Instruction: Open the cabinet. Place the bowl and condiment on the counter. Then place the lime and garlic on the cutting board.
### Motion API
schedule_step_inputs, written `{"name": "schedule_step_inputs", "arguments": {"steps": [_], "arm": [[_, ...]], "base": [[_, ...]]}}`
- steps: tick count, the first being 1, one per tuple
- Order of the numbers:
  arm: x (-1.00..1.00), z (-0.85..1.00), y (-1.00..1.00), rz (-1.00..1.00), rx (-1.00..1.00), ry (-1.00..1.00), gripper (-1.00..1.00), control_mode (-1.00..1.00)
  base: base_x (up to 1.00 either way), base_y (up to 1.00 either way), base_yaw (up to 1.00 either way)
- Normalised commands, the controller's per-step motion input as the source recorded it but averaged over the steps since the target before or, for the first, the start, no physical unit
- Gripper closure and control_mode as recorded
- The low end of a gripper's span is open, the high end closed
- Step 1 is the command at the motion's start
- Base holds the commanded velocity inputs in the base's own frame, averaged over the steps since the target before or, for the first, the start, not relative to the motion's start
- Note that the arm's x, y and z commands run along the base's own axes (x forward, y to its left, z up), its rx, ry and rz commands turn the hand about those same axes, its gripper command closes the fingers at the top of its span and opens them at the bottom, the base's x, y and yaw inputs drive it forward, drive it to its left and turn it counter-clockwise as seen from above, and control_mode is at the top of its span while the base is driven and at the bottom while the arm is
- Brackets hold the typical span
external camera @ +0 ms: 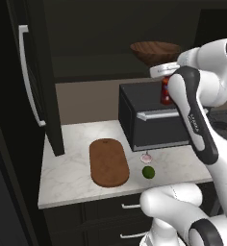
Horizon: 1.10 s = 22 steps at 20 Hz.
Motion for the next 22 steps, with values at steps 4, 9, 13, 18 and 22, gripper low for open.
{"name": "schedule_step_inputs", "arguments": {"steps": [4, 9, 13, 18, 22], "arm": [[-0.22, -0.22, -0.25, 0.06, 0.00, 0.00, 1.00, -1.00], [-0.25, -0.23, -0.23, 0.05, 0.00, 0.00, 1.00, -1.00], [-0.27, -0.21, -0.26, 0.03, 0.00, 0.00, 1.00, -1.00], [-0.22, -0.15, -0.20, 0.02, 0.00, 0.00, 1.00, -1.00], [-0.17, -0.16, -0.16, 0.05, 0.00, 0.00, 1.00, -1.00]], "base": [[0.00, 0.00, 0.00], [0.00, 0.00, 0.00], [0.00, 0.00, 0.00], [0.00, 0.00, 0.00], [0.00, 0.00, 0.00]]}}
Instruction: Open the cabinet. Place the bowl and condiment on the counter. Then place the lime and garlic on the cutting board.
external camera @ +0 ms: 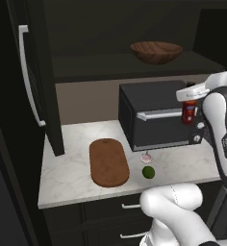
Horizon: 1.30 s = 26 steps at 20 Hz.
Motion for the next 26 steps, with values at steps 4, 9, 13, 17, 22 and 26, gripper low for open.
{"name": "schedule_step_inputs", "arguments": {"steps": [4, 9, 13, 17, 22, 26], "arm": [[-0.17, -0.22, -0.15, 0.05, 0.00, 0.00, 1.00, -1.00], [-0.10, -0.21, -0.14, 0.05, 0.00, 0.00, 1.00, -1.00], [-0.13, -0.22, -0.12, 0.05, 0.00, 0.00, 1.00, -1.00], [-0.11, -0.24, -0.04, 0.06, 0.00, 0.00, 1.00, -1.00], [-0.06, -0.28, -0.06, 0.07, 0.00, 0.00, 1.00, -1.00], [-0.07, -0.31, -0.08, 0.07, 0.00, 0.00, 1.00, -1.00]], "base": [[0.00, 0.00, 0.00], [0.00, 0.00, 0.00], [0.00, 0.00, 0.00], [0.00, 0.00, 0.00], [0.00, 0.00, 0.00], [0.00, 0.00, 0.00]]}}
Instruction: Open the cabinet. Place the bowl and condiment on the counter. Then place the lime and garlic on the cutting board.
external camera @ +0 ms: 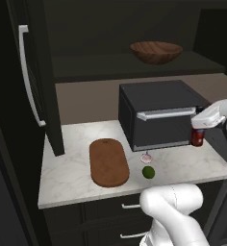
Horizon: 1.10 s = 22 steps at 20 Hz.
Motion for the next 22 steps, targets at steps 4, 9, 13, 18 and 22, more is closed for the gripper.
{"name": "schedule_step_inputs", "arguments": {"steps": [4, 9, 13, 18, 22], "arm": [[-0.09, -0.33, -0.13, 0.07, 0.00, 0.00, 1.00, -1.00], [-0.05, -0.32, -0.18, 0.07, 0.02, 0.00, 1.00, -1.00], [-0.01, -0.36, -0.14, 0.08, 0.04, 0.00, 1.00, -1.00], [0.00, -0.38, -0.03, 0.10, 0.06, 0.00, 1.00, -1.00], [0.00, -0.23, -0.01, 0.09, 0.07, 0.00, 1.00, -1.00]], "base": [[0.00, 0.00, 0.00], [0.00, 0.00, 0.00], [0.00, 0.00, 0.00], [0.00, 0.00, 0.00], [0.00, 0.00, 0.00]]}}
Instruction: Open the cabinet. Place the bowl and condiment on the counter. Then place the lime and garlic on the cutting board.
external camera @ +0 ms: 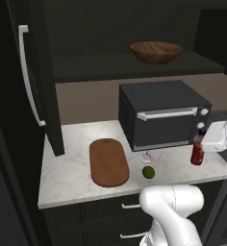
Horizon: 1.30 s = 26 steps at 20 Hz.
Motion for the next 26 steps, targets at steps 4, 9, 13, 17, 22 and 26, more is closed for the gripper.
{"name": "schedule_step_inputs", "arguments": {"steps": [4, 9, 13, 17, 22, 26], "arm": [[0.00, -0.19, -0.05, 0.09, 0.06, -0.01, 1.00, -1.00], [0.01, -0.11, -0.09, 0.05, 0.01, -0.05, 1.00, -1.00], [0.04, -0.06, -0.07, 0.01, 0.00, -0.04, 1.00, -1.00], [0.14, -0.02, -0.01, 0.00, 0.00, 0.00, 1.00, -1.00], [0.24, -0.03, -0.02, 0.00, 0.00, 0.00, 1.00, -1.00], [0.19, -0.11, -0.03, 0.00, 0.00, 0.00, 1.00, -1.00]], "base": [[0.00, 0.00, 0.00], [0.00, 0.00, 0.00], [0.00, 0.00, 0.00], [0.00, 0.00, 0.00], [0.00, 0.00, 0.00], [0.00, 0.00, 0.00]]}}
